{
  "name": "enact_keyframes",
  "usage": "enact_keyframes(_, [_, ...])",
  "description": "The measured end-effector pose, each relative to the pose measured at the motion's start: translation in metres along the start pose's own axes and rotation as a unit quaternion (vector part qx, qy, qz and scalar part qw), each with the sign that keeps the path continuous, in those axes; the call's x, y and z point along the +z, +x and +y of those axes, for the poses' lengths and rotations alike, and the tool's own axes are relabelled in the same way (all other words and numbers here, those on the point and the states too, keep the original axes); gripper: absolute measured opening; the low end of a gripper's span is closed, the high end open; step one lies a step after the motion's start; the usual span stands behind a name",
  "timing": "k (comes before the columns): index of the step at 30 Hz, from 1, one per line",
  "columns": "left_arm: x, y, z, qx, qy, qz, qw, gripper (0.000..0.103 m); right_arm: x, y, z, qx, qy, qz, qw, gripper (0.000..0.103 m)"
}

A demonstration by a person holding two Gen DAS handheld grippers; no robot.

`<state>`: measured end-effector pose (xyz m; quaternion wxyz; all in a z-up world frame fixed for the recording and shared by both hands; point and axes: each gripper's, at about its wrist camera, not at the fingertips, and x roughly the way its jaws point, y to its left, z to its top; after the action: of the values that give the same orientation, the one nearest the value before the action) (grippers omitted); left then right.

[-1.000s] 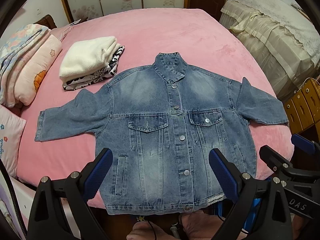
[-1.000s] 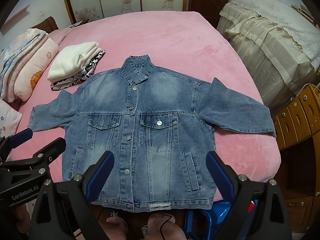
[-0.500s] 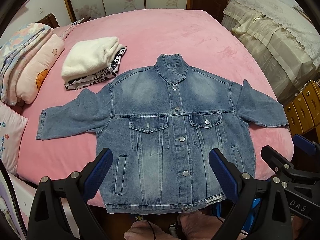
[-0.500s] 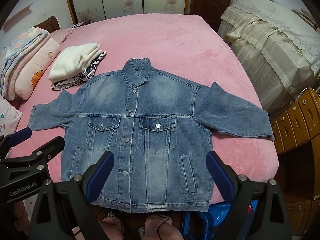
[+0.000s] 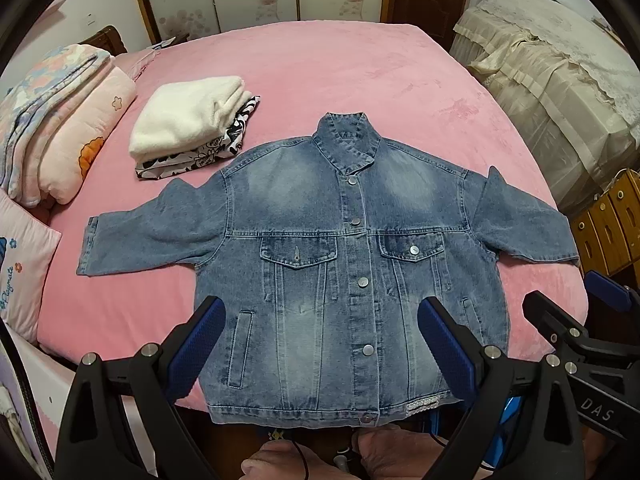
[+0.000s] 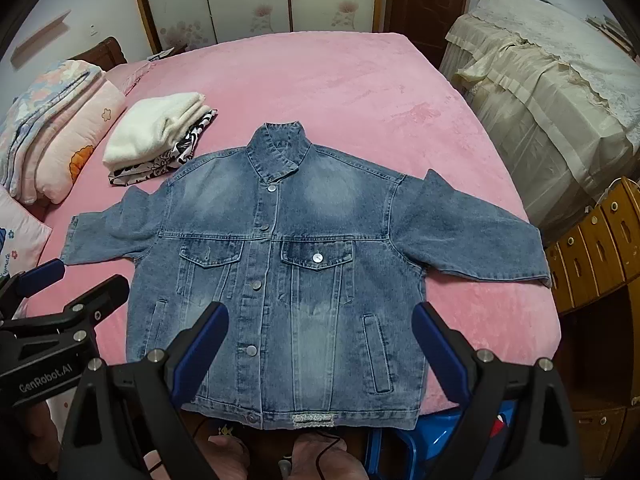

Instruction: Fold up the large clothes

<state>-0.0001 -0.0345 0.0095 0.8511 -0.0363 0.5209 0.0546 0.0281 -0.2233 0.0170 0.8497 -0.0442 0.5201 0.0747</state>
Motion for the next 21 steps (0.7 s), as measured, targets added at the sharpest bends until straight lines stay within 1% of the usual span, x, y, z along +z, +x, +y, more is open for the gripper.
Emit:
enact_keyframes(4, [0.000, 0.000, 0.002, -0.001, 0.002, -0.001, 1.0000, 0.096, 0.000, 0.000, -0.006, 0.007, 0.003, -0.002, 1.000, 0.093])
enact_keyframes(9, [0.003, -0.005, -0.010, 0.010, 0.006, -0.003, 0.9999, 0.096, 0.002, -0.001, -0.017, 0.018, 0.008, -0.009, 1.000, 0.093])
enact_keyframes(12, [0.006, -0.007, -0.017, 0.014, 0.006, -0.005, 0.9999, 0.096, 0.003, -0.004, -0.022, 0.037, 0.009, -0.021, 0.999, 0.093])
enact_keyframes(14, [0.009, -0.009, -0.020, 0.016, 0.006, -0.007, 0.9998, 0.096, 0.004, -0.008, -0.027, 0.056, 0.012, -0.036, 0.998, 0.094])
enact_keyframes(17, [0.014, -0.009, -0.029, 0.019, 0.006, -0.008, 0.9998, 0.096, 0.007, -0.012, -0.034, 0.062, 0.014, -0.052, 0.997, 0.094])
enact_keyframes(21, [0.022, -0.007, -0.041, 0.028, 0.006, -0.011, 0.9995, 0.096, 0.011, -0.009, -0.043, 0.077, 0.016, -0.052, 0.996, 0.094])
